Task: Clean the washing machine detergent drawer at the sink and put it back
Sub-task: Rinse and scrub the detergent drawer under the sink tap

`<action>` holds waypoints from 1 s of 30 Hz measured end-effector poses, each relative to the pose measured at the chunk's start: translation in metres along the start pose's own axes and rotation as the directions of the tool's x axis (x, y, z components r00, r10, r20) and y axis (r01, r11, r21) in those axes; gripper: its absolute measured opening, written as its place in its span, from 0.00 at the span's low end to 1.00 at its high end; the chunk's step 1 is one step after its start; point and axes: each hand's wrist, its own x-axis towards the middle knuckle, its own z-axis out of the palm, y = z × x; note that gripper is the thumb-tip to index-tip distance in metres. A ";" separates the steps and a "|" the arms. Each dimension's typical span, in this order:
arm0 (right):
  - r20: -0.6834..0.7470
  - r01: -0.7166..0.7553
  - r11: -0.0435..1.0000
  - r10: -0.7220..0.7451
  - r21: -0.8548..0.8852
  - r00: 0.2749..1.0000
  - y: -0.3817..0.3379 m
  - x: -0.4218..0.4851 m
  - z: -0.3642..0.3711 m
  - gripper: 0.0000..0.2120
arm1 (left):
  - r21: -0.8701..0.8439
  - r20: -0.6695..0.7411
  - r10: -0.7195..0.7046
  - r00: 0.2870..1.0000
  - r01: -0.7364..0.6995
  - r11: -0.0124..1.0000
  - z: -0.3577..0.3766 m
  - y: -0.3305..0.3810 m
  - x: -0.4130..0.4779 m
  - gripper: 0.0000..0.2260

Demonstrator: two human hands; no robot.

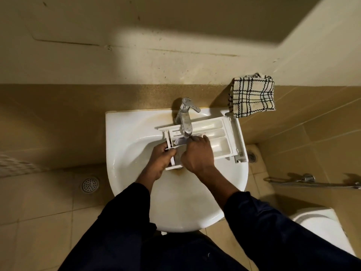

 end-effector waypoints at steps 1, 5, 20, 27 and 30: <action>0.019 0.017 1.000 -0.017 0.003 1.000 0.000 -0.002 0.001 0.32 | -0.010 -0.013 -0.002 1.000 0.002 1.000 -0.002 -0.001 -0.002 0.13; -0.008 -0.099 0.983 0.099 -0.156 0.995 0.030 -0.007 -0.011 0.23 | 0.012 0.007 0.028 1.000 -0.028 1.000 -0.017 -0.008 -0.004 0.14; -0.016 -0.103 0.971 0.103 -0.217 0.995 0.012 0.003 -0.027 0.12 | -0.137 0.001 -0.053 0.999 0.053 0.989 -0.009 -0.022 -0.043 0.11; 0.051 0.200 0.976 -0.197 -0.082 0.979 -0.016 -0.005 -0.011 0.18 | -0.077 -0.047 -0.043 0.998 0.039 0.996 -0.016 -0.023 -0.030 0.09; 0.004 0.137 0.982 -0.138 -0.126 0.990 0.002 0.000 -0.017 0.17 | -0.006 -0.083 -0.032 0.996 0.031 0.999 -0.026 -0.027 -0.025 0.12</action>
